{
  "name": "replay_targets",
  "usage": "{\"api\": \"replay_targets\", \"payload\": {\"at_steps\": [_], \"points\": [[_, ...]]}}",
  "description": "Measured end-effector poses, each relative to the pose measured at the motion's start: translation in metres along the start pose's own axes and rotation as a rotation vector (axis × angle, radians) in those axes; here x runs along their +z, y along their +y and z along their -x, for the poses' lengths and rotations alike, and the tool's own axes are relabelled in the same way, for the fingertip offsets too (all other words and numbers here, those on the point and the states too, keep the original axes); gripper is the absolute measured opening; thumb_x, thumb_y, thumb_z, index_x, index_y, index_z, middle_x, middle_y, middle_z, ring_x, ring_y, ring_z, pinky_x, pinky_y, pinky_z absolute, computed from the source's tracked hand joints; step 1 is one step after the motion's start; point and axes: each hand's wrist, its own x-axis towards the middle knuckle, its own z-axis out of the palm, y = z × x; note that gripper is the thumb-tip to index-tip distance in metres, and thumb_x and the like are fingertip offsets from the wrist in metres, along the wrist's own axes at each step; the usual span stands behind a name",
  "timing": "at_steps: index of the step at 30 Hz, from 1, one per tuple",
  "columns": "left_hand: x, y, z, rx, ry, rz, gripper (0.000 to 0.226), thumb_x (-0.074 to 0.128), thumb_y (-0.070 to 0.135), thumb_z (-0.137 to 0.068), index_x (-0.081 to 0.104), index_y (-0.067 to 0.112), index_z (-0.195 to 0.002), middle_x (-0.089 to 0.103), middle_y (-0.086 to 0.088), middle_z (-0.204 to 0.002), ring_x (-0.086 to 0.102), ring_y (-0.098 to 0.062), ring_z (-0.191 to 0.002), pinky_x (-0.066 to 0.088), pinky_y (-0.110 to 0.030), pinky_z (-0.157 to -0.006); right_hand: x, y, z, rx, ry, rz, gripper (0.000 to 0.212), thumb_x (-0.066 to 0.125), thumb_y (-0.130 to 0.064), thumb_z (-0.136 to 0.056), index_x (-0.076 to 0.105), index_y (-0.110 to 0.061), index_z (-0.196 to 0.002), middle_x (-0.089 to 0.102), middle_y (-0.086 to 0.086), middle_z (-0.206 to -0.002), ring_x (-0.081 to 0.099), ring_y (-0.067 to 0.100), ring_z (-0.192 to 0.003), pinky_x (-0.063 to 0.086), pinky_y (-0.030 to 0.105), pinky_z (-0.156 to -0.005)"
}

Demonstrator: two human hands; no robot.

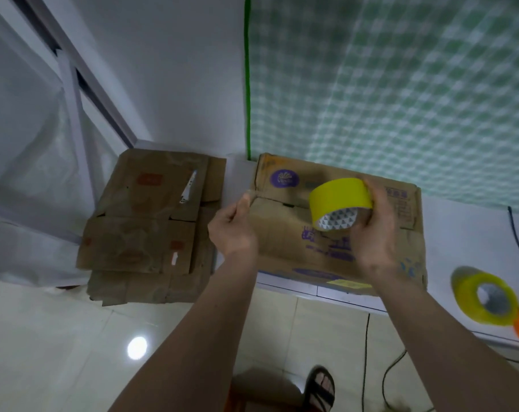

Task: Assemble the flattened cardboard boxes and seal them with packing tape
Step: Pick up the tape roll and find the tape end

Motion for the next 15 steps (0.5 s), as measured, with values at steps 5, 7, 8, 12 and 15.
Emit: {"api": "replay_targets", "payload": {"at_steps": [5, 7, 8, 12, 15], "points": [[0.009, -0.006, -0.025, 0.068, 0.007, -0.178, 0.020, 0.066, 0.026, -0.091, 0.075, 0.010, -0.099, 0.072, 0.000, -0.095, 0.064, -0.007, -0.084, 0.044, -0.011, -0.073, 0.009, -0.003, -0.011, -0.104, -0.028, 0.094, 0.059, 0.043, 0.012, -0.088, 0.046, -0.023, -0.135, 0.044, 0.011, -0.128, 0.040, 0.009, -0.101, 0.029, 0.016, -0.081], [0.011, -0.009, -0.032, 0.086, 0.004, -0.247, 0.021, 0.064, 0.028, -0.092, 0.075, 0.012, -0.100, 0.072, 0.002, -0.097, 0.060, -0.005, -0.081, 0.040, -0.010, -0.069, 0.015, -0.004, -0.016, -0.122, -0.029, 0.119, 0.060, 0.044, 0.016, -0.084, 0.046, -0.018, -0.133, 0.043, 0.015, -0.127, 0.045, 0.019, -0.105, 0.028, 0.014, -0.080], [0.012, -0.010, -0.035, 0.091, 0.000, -0.269, 0.021, 0.063, 0.028, -0.093, 0.075, 0.012, -0.101, 0.073, 0.001, -0.098, 0.059, -0.005, -0.081, 0.042, -0.013, -0.072, 0.018, -0.003, -0.018, -0.124, -0.031, 0.134, 0.059, 0.045, 0.017, -0.082, 0.046, -0.015, -0.132, 0.043, 0.017, -0.126, 0.046, 0.024, -0.108, 0.027, 0.013, -0.079], [0.016, -0.013, -0.043, 0.089, -0.025, -0.323, 0.022, 0.062, 0.028, -0.093, 0.075, 0.011, -0.100, 0.072, 0.001, -0.091, 0.053, 0.001, -0.067, 0.041, -0.018, -0.072, 0.027, -0.001, -0.023, -0.136, -0.049, 0.207, 0.057, 0.046, 0.017, -0.080, 0.045, -0.010, -0.131, 0.042, 0.019, -0.124, 0.047, 0.032, -0.107, 0.031, 0.025, -0.078], [0.016, -0.016, -0.050, 0.068, -0.036, -0.351, 0.023, 0.062, 0.030, -0.093, 0.075, 0.012, -0.102, 0.071, 0.004, -0.091, 0.050, 0.005, -0.066, 0.040, -0.019, -0.074, 0.031, -0.001, -0.025, -0.133, -0.055, 0.227, 0.057, 0.045, 0.017, -0.081, 0.045, -0.010, -0.131, 0.041, 0.018, -0.125, 0.046, 0.029, -0.104, 0.026, 0.019, -0.071]]}}
